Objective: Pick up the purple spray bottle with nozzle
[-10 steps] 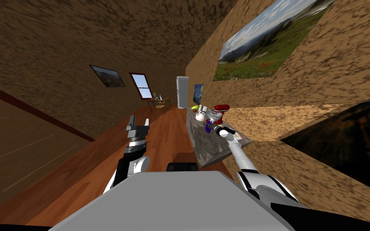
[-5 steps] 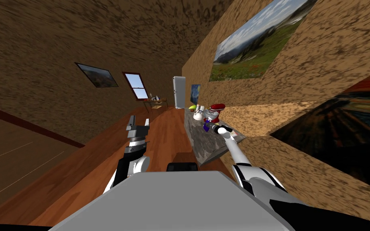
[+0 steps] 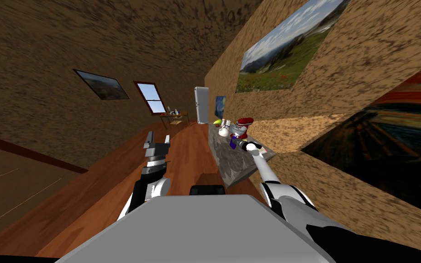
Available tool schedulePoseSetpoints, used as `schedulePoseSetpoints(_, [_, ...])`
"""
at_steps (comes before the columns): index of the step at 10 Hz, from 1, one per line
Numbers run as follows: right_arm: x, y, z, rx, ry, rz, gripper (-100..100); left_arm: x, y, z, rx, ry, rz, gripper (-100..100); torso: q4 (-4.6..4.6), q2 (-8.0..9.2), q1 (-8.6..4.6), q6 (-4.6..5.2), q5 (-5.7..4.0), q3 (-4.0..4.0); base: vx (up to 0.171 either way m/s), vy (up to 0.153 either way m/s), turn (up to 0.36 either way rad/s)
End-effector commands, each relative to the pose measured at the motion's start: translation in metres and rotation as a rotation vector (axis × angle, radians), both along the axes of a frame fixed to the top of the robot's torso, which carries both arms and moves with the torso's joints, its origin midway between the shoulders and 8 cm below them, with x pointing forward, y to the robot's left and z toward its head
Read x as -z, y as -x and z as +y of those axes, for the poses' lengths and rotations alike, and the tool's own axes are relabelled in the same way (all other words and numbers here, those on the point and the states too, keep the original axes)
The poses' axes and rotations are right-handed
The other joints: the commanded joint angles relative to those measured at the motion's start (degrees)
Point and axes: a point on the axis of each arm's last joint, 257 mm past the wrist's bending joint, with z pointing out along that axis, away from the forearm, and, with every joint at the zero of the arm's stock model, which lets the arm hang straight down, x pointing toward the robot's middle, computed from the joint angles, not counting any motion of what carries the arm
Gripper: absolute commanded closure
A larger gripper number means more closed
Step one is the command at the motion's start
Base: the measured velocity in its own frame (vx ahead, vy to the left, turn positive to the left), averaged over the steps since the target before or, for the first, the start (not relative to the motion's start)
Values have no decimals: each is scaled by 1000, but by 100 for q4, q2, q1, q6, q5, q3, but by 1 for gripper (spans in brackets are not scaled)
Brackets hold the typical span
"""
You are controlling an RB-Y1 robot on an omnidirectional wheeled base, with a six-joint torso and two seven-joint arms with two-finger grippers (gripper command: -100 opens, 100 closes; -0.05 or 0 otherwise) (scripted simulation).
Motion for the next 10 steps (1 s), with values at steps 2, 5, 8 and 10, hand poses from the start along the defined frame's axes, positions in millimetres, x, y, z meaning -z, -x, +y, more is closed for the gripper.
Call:
schedulePoseSetpoints(2, [-3,-13,22,-47,-20,-3,100,0,0,0,0,0,0,0,2,4,0,11,0,3,-10,22,-198])
schedulePoseSetpoints(5, [-10,-22,45,-100,-32,-18,100,0,0,0,0,0,0,0,1,-1,0,3,1,0,-4,14,-71])
schedulePoseSetpoints(8, [-16,-32,69,-153,-47,-30,100,0,0,0,0,0,0,0,1,3,2,2,1,2,-10,21,-138])
schedulePoseSetpoints(10, [-15,-34,70,-172,5,-43,100,0,0,0,0,0,0,0,3,6,6,3,2,5,-9,24,-69])
